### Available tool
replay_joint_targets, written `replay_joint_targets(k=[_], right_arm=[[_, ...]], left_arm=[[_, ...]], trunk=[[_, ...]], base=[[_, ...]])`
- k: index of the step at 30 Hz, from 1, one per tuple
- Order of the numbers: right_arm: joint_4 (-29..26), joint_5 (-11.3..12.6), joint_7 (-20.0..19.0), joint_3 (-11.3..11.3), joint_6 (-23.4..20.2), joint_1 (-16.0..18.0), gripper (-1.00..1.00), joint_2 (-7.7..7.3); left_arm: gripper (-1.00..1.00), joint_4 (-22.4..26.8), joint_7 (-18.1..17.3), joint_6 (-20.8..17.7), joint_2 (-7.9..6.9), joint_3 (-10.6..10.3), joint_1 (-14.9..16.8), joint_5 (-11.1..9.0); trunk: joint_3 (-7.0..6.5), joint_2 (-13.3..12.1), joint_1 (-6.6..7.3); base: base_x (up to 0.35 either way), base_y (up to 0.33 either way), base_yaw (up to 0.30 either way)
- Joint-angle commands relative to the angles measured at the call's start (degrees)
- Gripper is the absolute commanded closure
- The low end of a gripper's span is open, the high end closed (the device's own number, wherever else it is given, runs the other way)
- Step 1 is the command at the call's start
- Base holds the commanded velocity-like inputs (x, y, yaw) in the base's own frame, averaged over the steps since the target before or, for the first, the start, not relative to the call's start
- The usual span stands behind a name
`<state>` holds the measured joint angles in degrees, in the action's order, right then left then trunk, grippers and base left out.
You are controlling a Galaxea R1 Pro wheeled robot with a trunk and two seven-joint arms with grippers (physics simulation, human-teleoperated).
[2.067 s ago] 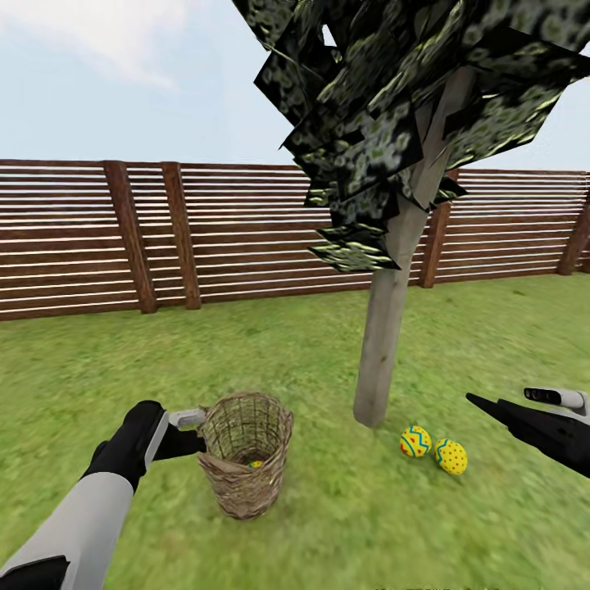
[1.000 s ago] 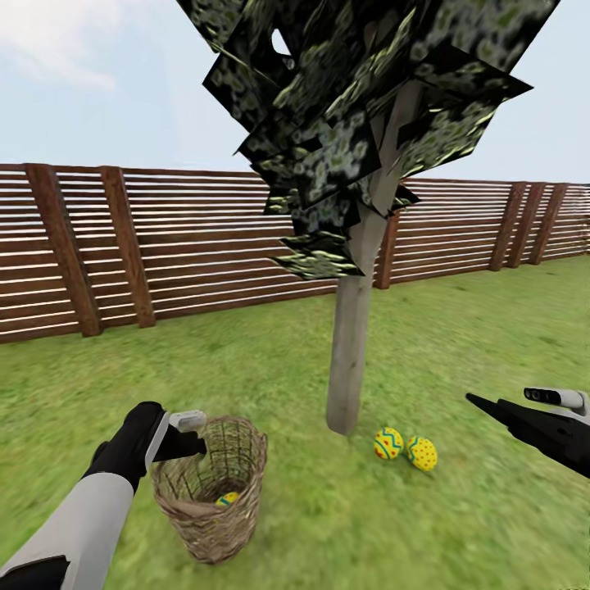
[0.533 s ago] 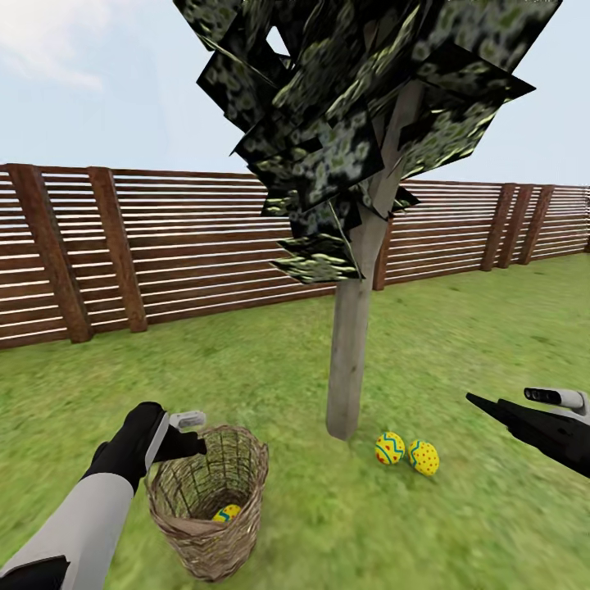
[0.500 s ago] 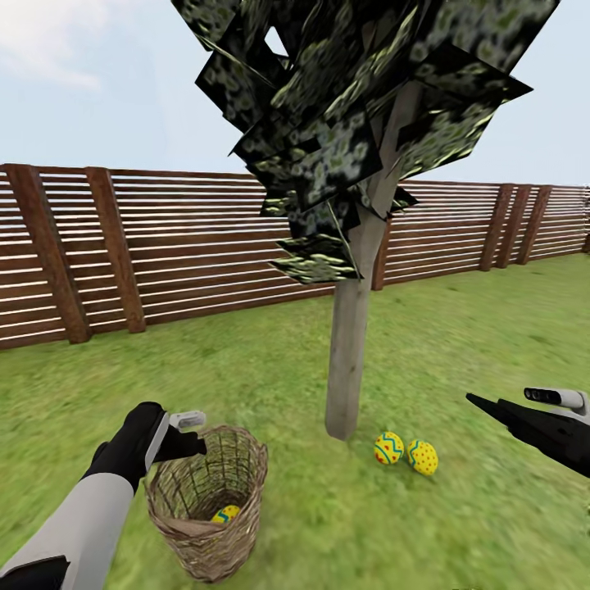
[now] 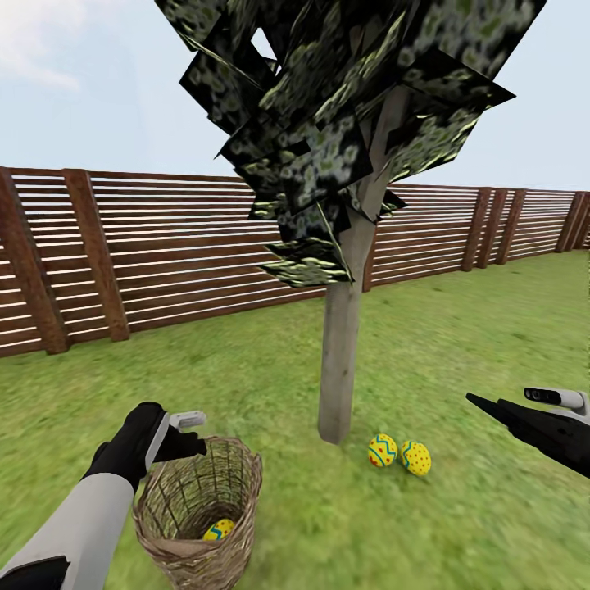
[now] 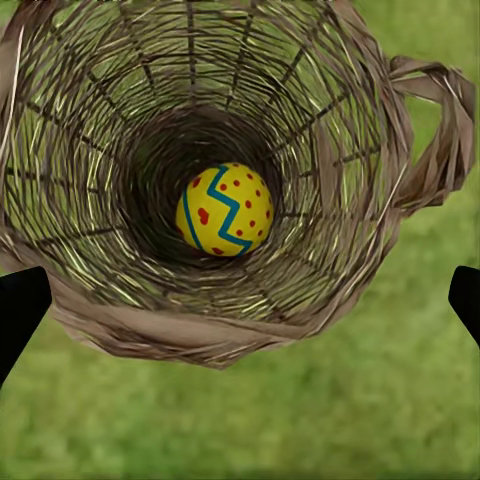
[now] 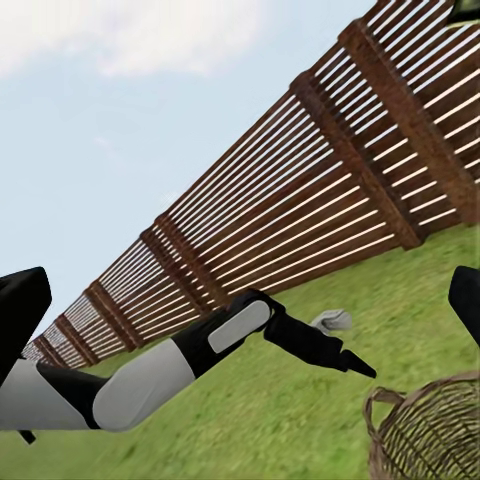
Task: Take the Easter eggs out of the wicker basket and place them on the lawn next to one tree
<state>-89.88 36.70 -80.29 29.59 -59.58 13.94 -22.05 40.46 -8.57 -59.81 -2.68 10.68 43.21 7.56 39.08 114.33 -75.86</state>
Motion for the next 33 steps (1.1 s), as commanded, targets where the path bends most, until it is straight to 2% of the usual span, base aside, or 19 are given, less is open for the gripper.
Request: replay_joint_targets(k=[1,13,20,33], right_arm=[[-0.01,0.14,-0.04,0.01,-0.42,0.04,-1.00,-0.01],[-0.03,0.13,0.42,0.02,-0.42,0.04,-1.00,-0.08],[-0.02,0.13,0.55,0.03,-0.42,0.04,-1.00,-0.10],[-0.03,0.13,0.49,0.05,-0.42,0.04,-1.00,-0.10]], left_arm=[[-1.00,0.06,-0.56,-0.19,0.03,0.18,0.03,0.63],[-1.00,0.05,-0.57,-0.19,0.03,0.22,0.03,0.56],[-1.00,0.01,-0.57,-0.19,0.04,0.22,0.03,0.57],[-1.00,0.05,-0.57,-0.19,-0.04,0.22,0.09,0.53]], trunk=[[0.06,0.03,0.00],[0.07,0.03,0.00],[0.51,0.03,0.00],[1.60,0.03,0.00]], base=[[0.016,0.017,-0.018],[0.003,0.004,-0.004],[0.006,0.001,0.000],[0.133,0.050,0.000]])
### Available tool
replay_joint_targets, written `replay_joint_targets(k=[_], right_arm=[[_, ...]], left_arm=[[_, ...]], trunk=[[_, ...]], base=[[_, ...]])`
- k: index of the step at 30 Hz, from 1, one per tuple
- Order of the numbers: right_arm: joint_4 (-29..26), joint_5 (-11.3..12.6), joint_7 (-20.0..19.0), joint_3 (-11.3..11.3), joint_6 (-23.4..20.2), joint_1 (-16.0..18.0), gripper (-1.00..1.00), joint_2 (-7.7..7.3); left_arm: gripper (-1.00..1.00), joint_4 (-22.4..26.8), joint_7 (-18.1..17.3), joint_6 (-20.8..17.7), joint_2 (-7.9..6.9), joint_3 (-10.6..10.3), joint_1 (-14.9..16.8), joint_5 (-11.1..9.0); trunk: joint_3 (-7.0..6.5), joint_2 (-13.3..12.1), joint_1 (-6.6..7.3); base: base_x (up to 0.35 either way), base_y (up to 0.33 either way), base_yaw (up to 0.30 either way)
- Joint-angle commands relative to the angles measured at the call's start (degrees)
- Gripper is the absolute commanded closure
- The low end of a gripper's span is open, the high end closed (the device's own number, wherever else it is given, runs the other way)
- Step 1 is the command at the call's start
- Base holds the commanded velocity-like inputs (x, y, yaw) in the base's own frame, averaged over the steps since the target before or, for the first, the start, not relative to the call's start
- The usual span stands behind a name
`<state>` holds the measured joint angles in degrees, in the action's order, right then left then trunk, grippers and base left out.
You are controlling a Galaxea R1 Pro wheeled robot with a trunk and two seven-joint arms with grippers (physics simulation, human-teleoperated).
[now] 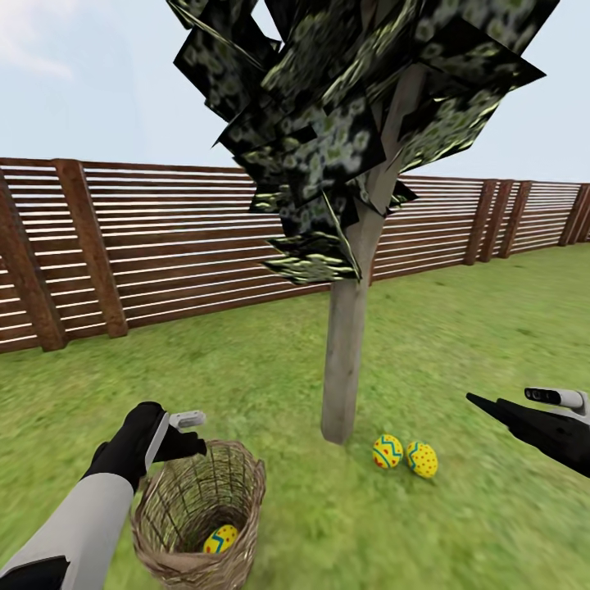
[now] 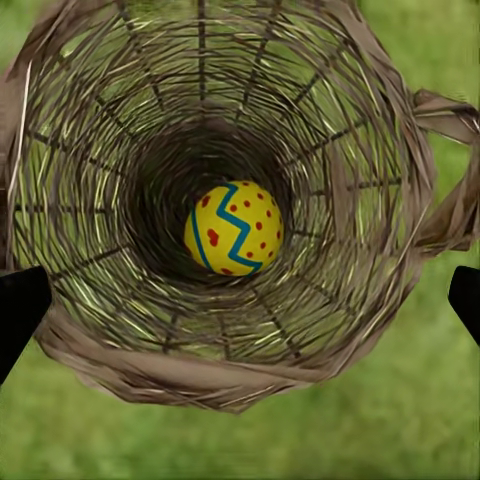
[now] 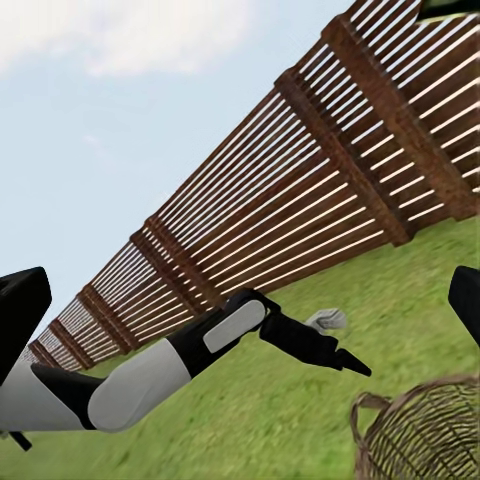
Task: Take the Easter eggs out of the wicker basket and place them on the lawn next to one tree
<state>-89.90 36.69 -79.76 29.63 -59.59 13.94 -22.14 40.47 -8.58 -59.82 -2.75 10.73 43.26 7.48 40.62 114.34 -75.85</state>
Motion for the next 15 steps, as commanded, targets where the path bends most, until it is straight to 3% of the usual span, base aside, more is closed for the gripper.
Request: replay_joint_targets(k=[1,15], right_arm=[[-0.01,0.13,-0.04,0.01,-0.41,0.04,-1.00,-0.01],[-0.01,0.13,-0.05,0.00,-0.41,0.04,-1.00,-0.01]], left_arm=[[-1.00,0.05,-0.57,-0.18,0.03,0.16,0.04,0.59],[-1.00,0.05,-0.57,-0.18,0.03,0.16,0.07,0.60]], trunk=[[0.10,0.03,-0.01],[0.22,0.03,-0.01]], base=[[0.171,0.111,0.000],[0.126,0.029,0.000]])
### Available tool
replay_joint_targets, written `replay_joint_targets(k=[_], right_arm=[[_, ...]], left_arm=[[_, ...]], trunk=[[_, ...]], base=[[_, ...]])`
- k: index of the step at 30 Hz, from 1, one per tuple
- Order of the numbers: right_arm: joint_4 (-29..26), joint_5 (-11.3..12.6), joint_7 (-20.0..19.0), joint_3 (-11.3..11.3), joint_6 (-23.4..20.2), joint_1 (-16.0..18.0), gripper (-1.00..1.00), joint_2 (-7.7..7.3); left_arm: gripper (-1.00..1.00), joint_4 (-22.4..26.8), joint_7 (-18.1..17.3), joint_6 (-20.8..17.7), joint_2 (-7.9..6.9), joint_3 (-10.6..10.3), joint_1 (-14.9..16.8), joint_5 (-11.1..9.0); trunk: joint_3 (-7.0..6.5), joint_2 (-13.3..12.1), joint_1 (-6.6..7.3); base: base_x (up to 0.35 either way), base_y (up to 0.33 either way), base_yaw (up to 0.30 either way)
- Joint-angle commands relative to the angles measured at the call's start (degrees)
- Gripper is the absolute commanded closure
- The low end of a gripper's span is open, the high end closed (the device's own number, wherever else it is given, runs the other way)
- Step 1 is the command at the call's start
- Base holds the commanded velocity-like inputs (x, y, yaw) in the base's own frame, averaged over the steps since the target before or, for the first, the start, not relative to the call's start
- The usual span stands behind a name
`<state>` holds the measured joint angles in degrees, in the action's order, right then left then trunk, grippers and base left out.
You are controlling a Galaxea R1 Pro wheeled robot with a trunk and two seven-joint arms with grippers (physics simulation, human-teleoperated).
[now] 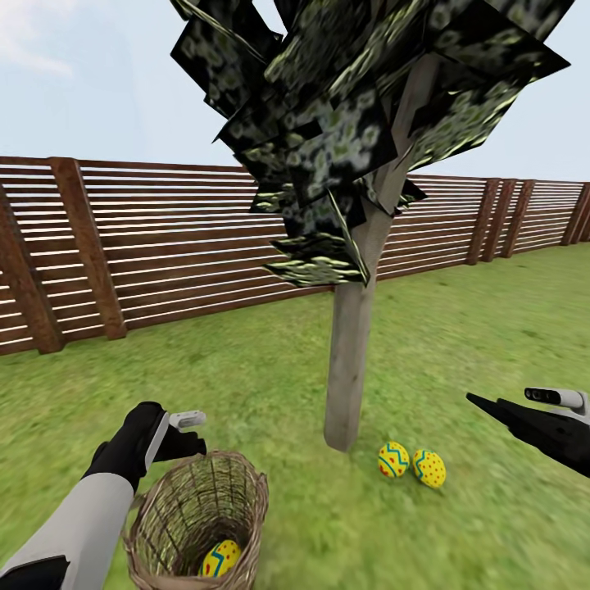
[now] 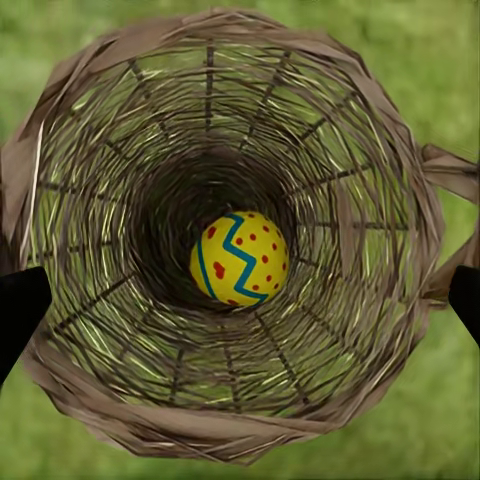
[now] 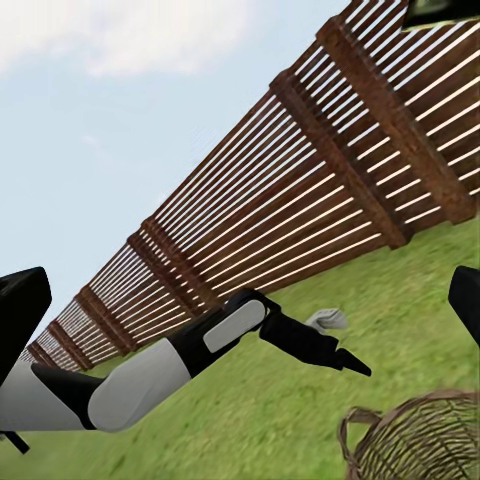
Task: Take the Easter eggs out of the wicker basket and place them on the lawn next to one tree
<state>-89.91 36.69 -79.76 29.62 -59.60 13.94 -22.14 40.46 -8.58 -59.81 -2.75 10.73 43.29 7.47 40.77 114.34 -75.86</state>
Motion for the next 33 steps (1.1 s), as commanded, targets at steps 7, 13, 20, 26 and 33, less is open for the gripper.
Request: replay_joint_targets(k=[7,13,20,26,33], right_arm=[[0.01,0.13,-0.05,0.02,-0.40,0.04,-1.00,-0.01],[0.01,0.13,-0.05,0.01,-0.40,0.04,-1.00,-0.01],[0.02,0.13,0.05,-0.06,-0.40,0.04,-1.00,-0.01],[0.06,0.13,-0.04,-0.02,-0.40,0.04,-1.00,-0.01],[0.08,0.13,-0.26,-0.07,-0.40,0.04,-1.00,-0.01]], left_arm=[[-1.00,0.05,-0.56,-0.19,0.07,0.17,-0.01,0.61],[-1.00,0.05,-0.56,-0.19,0.11,0.17,-0.03,0.61],[-1.00,0.05,-0.56,-0.19,0.05,0.17,0.01,0.56],[-1.00,0.05,-0.46,-0.19,0.06,0.23,0.03,0.53],[-1.00,0.05,-0.47,-0.19,0.08,0.25,0.03,0.46]], trunk=[[0.06,0.03,0.00],[0.07,0.03,0.00],[0.07,0.03,0.00],[0.07,0.03,0.00],[0.07,0.03,0.00]], base=[[0.034,0.001,0.000],[0.006,0.000,0.000],[0.001,0.000,0.000],[0.000,0.000,0.000],[0.000,0.000,0.000]])
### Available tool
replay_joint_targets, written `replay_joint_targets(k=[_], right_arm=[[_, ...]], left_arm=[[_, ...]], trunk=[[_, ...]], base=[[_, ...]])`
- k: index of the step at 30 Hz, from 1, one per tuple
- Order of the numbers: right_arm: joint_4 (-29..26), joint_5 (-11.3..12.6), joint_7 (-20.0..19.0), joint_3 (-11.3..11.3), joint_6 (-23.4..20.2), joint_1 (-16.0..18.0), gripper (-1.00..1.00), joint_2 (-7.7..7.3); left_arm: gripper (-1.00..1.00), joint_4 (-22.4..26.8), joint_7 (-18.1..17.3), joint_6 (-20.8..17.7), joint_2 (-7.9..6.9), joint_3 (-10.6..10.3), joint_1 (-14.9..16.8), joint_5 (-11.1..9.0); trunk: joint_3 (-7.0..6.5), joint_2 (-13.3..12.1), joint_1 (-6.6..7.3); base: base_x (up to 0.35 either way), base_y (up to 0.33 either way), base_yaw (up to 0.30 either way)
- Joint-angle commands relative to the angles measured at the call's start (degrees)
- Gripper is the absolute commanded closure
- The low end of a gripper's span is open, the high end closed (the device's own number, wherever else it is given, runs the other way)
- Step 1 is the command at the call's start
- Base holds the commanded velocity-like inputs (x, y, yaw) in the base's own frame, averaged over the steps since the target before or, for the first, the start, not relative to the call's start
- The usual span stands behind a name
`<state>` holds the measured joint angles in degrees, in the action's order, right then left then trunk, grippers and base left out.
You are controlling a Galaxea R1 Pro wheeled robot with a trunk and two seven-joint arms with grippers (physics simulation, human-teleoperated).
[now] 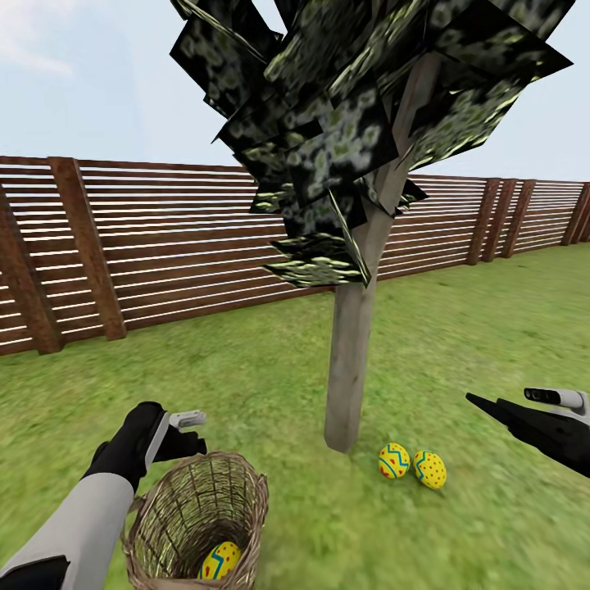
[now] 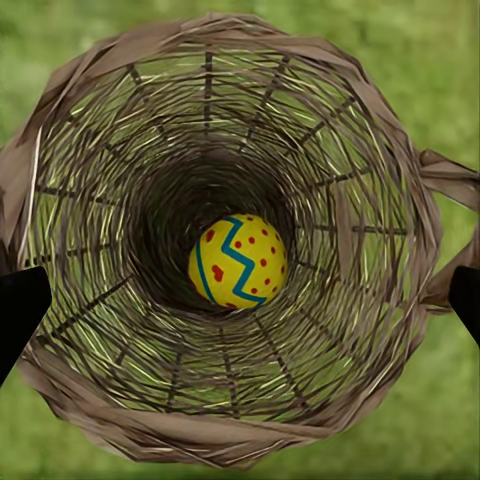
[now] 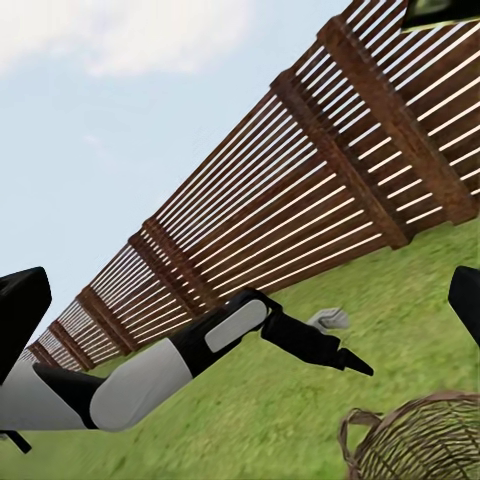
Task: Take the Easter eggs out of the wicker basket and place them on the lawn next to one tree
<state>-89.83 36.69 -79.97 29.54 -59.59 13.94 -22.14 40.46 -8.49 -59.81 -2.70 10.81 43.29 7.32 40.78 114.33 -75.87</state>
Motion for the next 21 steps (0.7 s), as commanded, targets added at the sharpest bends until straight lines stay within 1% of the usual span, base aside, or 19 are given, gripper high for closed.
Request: replay_joint_targets(k=[1,21], right_arm=[[0.00,0.13,-0.06,0.01,-0.41,0.04,-1.00,0.00],[0.14,0.04,0.12,0.15,-0.41,0.04,-1.00,-0.07]], left_arm=[[-1.00,0.05,-0.56,-0.19,0.02,0.17,0.04,0.61],[-1.00,0.05,-0.48,-0.19,0.03,0.18,0.04,0.59]], trunk=[[0.06,0.03,0.01],[3.65,8.05,-4.39]], base=[[0.000,0.000,0.000],[0.000,0.000,0.000]])
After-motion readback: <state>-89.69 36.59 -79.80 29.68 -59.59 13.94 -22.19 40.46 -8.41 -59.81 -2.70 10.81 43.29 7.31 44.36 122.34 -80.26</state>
